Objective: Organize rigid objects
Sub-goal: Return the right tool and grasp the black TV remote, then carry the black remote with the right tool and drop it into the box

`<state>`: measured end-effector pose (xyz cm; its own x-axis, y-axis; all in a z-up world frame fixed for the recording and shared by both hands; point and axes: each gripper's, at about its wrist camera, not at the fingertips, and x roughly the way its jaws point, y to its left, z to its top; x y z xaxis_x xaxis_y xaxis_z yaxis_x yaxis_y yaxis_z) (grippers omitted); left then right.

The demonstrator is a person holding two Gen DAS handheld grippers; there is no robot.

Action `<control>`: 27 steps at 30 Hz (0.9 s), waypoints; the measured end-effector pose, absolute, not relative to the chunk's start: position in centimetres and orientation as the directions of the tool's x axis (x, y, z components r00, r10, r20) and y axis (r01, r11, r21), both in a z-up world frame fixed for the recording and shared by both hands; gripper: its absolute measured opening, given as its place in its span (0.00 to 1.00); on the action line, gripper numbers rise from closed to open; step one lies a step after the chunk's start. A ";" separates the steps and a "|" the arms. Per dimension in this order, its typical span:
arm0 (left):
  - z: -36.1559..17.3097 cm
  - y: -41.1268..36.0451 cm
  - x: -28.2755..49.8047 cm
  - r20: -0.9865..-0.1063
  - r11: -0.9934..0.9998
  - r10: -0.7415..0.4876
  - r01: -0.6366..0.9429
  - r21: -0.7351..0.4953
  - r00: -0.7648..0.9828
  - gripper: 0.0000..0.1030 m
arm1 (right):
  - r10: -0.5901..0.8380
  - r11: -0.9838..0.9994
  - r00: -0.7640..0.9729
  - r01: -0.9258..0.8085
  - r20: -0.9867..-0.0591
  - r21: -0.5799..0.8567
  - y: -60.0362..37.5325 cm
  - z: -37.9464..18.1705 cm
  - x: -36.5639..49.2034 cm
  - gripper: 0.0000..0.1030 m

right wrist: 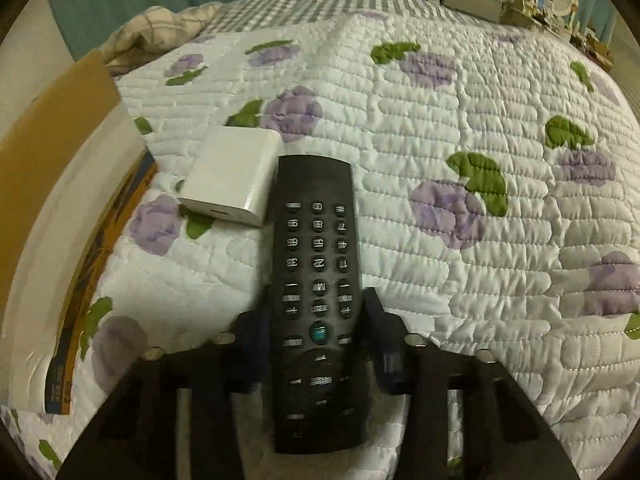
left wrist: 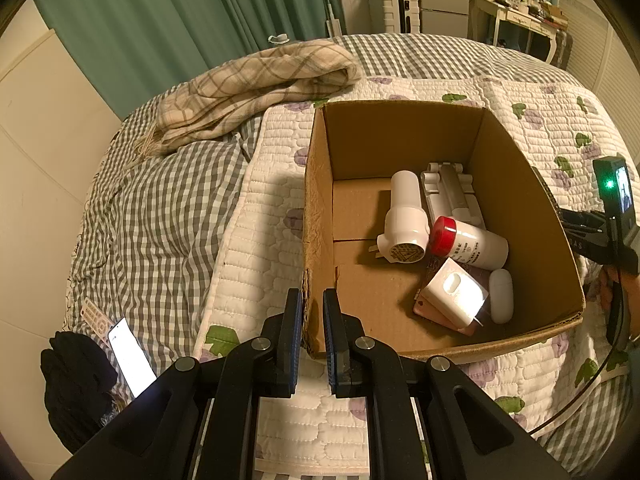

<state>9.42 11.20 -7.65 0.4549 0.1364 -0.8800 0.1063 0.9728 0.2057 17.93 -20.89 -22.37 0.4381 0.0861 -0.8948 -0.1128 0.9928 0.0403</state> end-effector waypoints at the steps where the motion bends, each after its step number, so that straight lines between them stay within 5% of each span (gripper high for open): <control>1: -7.7 11.2 9.4 -0.880 0.973 0.137 0.106 0.207 0.455 0.09 | 0.083 0.993 0.443 -0.113 -0.893 0.036 -20.8 -22.3 17.8 0.39; 18: -7.7 11.4 9.4 -0.879 0.973 0.135 0.105 0.204 0.456 0.09 | 0.120 0.988 0.632 -0.153 -0.766 0.029 -20.5 -14.1 14.1 0.32; 27: -7.7 11.5 9.3 -0.879 0.974 0.130 0.105 0.198 0.458 0.09 | 0.262 0.951 0.706 -0.304 -0.658 0.053 -14.4 -7.3 13.0 0.31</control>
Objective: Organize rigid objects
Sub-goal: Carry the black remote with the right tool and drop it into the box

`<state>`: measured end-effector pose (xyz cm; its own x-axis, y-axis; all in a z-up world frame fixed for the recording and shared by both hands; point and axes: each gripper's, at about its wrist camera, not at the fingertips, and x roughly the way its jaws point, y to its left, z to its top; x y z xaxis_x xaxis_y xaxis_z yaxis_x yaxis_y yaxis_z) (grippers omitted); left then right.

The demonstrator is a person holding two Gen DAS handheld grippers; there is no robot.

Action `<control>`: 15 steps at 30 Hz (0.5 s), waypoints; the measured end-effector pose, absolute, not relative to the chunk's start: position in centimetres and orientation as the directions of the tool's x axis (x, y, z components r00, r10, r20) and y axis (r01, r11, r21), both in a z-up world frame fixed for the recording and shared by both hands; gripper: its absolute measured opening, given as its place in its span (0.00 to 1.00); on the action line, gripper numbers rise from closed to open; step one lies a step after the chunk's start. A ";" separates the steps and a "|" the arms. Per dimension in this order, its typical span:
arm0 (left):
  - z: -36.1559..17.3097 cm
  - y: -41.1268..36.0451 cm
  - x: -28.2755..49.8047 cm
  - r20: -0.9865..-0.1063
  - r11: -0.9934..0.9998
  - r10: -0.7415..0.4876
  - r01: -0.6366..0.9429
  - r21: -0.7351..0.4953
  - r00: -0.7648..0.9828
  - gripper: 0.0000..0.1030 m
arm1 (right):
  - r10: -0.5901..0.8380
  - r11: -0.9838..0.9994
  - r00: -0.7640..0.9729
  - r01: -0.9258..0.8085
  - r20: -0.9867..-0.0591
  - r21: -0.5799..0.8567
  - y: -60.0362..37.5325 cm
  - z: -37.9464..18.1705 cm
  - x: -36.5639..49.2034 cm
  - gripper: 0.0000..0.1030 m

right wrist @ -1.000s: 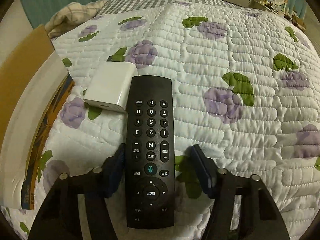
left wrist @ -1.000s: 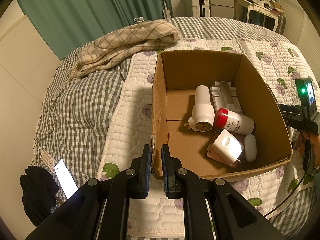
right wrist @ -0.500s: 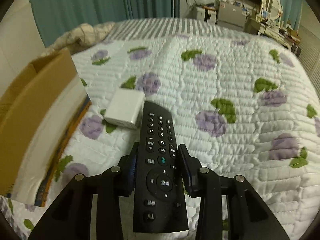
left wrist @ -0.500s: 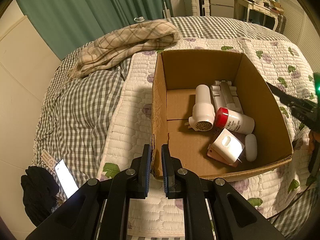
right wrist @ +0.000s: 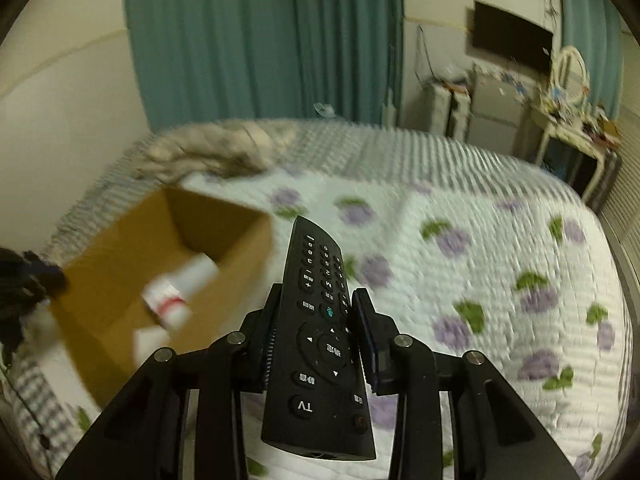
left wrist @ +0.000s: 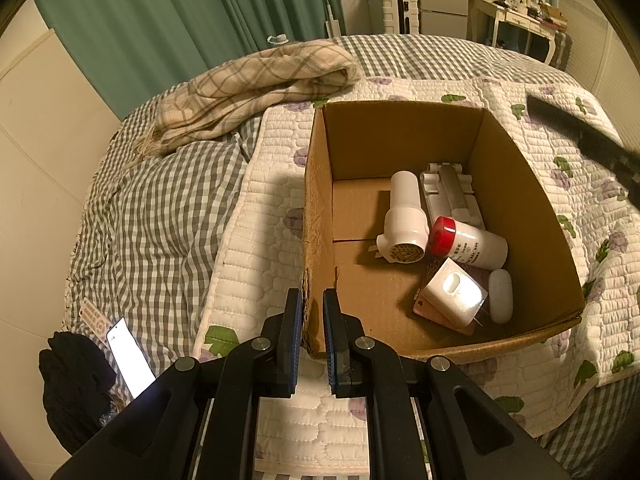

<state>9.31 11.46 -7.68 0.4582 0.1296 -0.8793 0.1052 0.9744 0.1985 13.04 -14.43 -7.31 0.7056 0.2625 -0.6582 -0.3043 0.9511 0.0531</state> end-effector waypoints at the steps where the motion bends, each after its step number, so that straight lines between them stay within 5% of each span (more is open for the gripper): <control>1: -7.7 11.5 9.3 -0.879 0.975 0.130 0.105 0.198 0.458 0.09 | 0.281 0.945 0.709 -0.323 -0.647 0.057 -13.7 -6.6 13.0 0.31; 9: -7.7 11.4 9.3 -0.879 0.976 0.125 0.104 0.193 0.459 0.09 | 0.359 0.891 0.668 -0.454 -0.652 0.025 -5.8 -5.4 13.3 0.32; 15: -7.9 11.4 9.4 -0.880 0.977 0.116 0.105 0.183 0.461 0.09 | 0.260 0.884 0.652 -0.457 -0.712 -0.095 -1.8 -9.3 13.3 0.32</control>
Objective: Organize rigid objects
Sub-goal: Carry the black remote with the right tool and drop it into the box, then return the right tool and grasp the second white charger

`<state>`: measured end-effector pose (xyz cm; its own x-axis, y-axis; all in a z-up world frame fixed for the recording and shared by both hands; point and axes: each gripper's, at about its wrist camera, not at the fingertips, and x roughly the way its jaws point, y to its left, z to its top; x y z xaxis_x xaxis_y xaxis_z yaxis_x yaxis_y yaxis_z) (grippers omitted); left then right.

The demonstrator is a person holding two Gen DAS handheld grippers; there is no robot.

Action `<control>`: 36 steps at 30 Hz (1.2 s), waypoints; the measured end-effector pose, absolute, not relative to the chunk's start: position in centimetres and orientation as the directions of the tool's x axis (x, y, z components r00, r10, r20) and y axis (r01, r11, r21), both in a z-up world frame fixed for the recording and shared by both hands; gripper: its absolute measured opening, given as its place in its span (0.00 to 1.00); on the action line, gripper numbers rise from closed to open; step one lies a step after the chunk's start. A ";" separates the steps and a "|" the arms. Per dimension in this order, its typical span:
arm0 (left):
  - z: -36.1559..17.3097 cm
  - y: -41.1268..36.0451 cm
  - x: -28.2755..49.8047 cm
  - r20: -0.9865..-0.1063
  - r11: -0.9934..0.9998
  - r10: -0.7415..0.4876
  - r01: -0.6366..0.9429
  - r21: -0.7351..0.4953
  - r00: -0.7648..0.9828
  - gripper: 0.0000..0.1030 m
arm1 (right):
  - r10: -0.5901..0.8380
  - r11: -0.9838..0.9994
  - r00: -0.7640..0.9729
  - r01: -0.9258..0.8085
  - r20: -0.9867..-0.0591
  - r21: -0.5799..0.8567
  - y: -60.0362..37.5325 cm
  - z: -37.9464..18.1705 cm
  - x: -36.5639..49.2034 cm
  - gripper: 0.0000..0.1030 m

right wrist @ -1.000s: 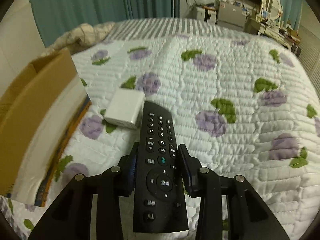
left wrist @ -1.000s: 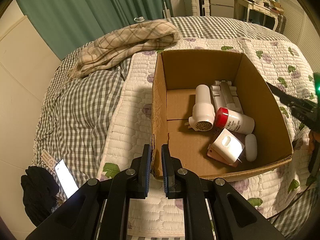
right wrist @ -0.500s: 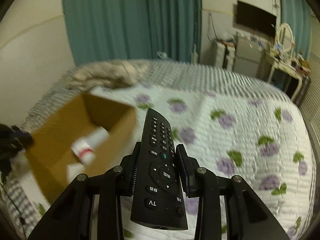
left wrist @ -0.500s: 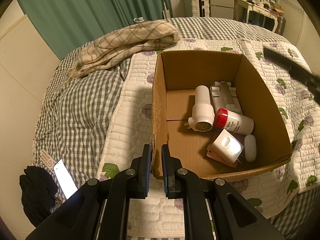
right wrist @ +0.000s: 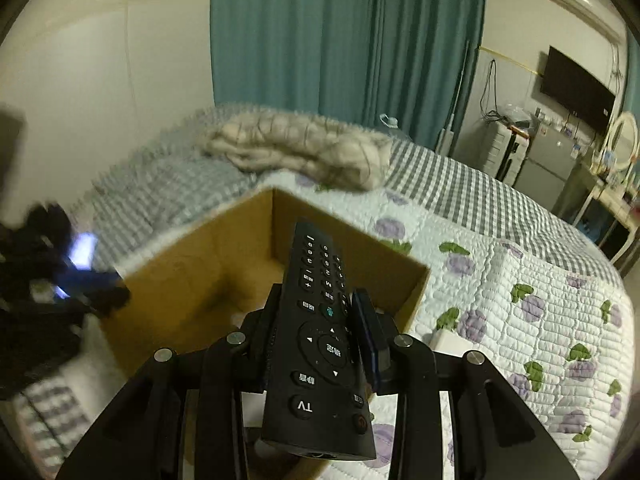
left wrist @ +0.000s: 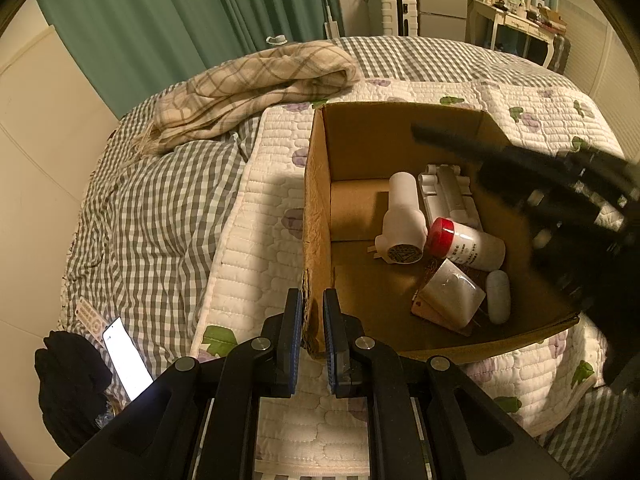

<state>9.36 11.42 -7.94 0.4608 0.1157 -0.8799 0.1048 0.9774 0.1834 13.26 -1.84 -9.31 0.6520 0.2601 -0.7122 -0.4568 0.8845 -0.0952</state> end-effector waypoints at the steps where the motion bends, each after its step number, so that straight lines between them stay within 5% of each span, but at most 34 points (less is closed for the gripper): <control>1: -8.0 11.4 9.4 -0.881 0.978 0.114 0.105 0.181 0.460 0.09 | 0.258 0.881 0.645 -0.462 -0.719 -0.099 -1.7 -9.8 13.2 0.32; 13: -8.2 11.6 9.2 -0.882 0.979 0.109 0.106 0.176 0.458 0.09 | 0.289 0.844 0.592 -0.528 -0.753 -0.091 -0.8 -11.3 11.1 0.33; 17: -8.2 11.6 9.1 -0.883 0.979 0.109 0.106 0.176 0.457 0.09 | 0.333 0.839 0.597 -0.541 -0.730 -0.060 -1.7 -9.6 10.0 0.67; 23: -8.2 11.5 9.1 -0.883 0.978 0.112 0.105 0.178 0.457 0.09 | 0.366 0.869 0.676 -0.494 -0.640 -0.024 -5.9 -5.4 9.9 0.86; 29: -8.0 11.5 8.9 -0.880 0.977 0.119 0.102 0.186 0.459 0.09 | 0.300 0.928 0.762 -0.372 -0.574 -0.008 -12.5 -3.1 12.1 0.93; 36: -8.0 11.4 8.9 -0.881 0.975 0.132 0.102 0.198 0.454 0.09 | 0.183 0.963 0.773 -0.266 -0.607 -0.049 -17.7 -6.9 15.3 0.93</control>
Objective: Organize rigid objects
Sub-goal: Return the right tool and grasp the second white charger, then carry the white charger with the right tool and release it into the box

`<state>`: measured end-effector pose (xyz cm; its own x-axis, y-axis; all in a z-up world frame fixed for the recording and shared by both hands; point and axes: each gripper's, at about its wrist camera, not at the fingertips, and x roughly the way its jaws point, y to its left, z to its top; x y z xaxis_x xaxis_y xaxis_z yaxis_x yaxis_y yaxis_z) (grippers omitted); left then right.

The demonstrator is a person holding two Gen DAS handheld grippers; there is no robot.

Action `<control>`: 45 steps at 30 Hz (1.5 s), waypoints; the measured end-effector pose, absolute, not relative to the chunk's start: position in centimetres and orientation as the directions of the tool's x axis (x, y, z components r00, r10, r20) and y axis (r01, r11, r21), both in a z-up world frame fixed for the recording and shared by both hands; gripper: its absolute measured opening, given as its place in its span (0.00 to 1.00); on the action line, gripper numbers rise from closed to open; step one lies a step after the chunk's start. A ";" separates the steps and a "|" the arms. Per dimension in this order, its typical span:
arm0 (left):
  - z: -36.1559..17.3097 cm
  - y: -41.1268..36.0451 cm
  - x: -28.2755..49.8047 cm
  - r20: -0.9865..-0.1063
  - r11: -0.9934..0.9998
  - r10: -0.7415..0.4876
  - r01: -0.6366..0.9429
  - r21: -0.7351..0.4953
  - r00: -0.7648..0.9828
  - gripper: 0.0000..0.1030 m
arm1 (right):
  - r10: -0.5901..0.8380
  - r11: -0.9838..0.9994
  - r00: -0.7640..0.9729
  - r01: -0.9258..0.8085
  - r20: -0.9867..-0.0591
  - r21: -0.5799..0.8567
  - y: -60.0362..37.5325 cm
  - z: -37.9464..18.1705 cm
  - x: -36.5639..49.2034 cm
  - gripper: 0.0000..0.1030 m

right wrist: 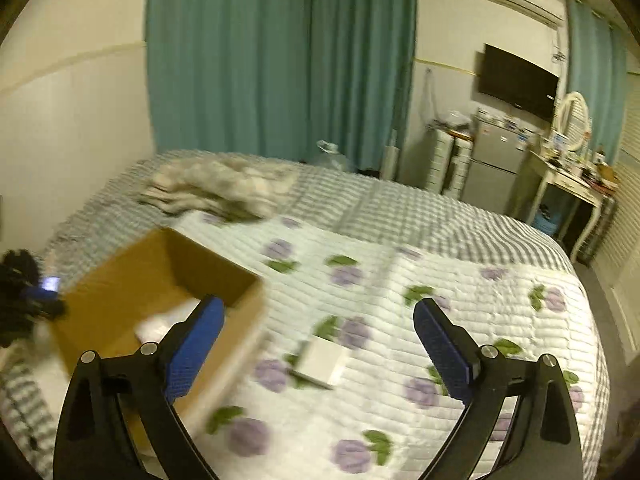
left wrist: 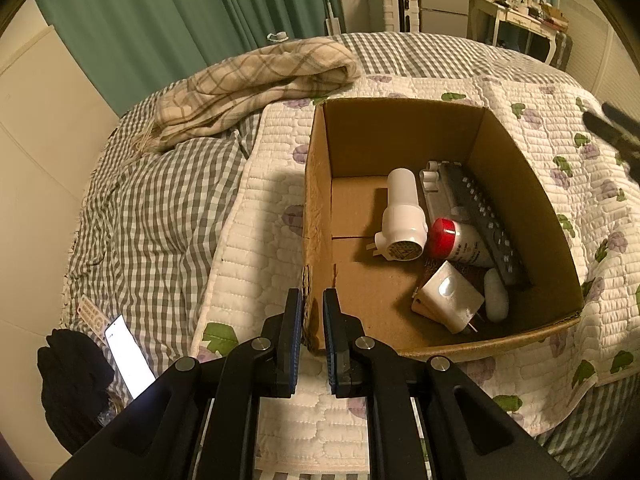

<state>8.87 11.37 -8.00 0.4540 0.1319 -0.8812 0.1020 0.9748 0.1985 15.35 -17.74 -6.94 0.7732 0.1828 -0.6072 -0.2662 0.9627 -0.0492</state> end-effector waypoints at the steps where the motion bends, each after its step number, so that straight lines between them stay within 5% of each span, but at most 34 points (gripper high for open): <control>1: -8.0 11.3 8.9 -0.880 0.974 0.136 0.102 0.203 0.454 0.09 | 0.176 0.964 0.767 -0.260 -0.617 -0.049 -18.2 -7.8 15.7 0.93; 12: -8.1 10.8 9.1 -0.878 0.967 0.170 0.094 0.236 0.448 0.09 | 0.164 0.963 0.641 -0.270 -0.750 -0.020 -18.7 -18.6 19.9 0.93; 25: -7.9 10.6 9.1 -0.877 0.967 0.172 0.093 0.237 0.448 0.09 | 0.166 0.960 0.622 -0.279 -0.765 -0.019 -17.3 -21.0 22.0 0.93; 31: -7.9 10.5 9.1 -0.877 0.967 0.171 0.094 0.237 0.448 0.09 | 0.163 0.950 0.585 -0.311 -0.795 -0.035 -16.0 -22.4 22.9 0.78; 34: -7.9 10.6 9.2 -0.877 0.967 0.171 0.094 0.236 0.448 0.09 | 0.190 0.944 0.588 -0.330 -0.786 -0.019 -15.9 -22.2 22.6 0.63; 45: -7.9 10.5 9.1 -0.877 0.968 0.168 0.093 0.234 0.450 0.09 | 0.185 0.958 0.649 -0.287 -0.738 -0.013 -16.9 -20.0 20.7 0.61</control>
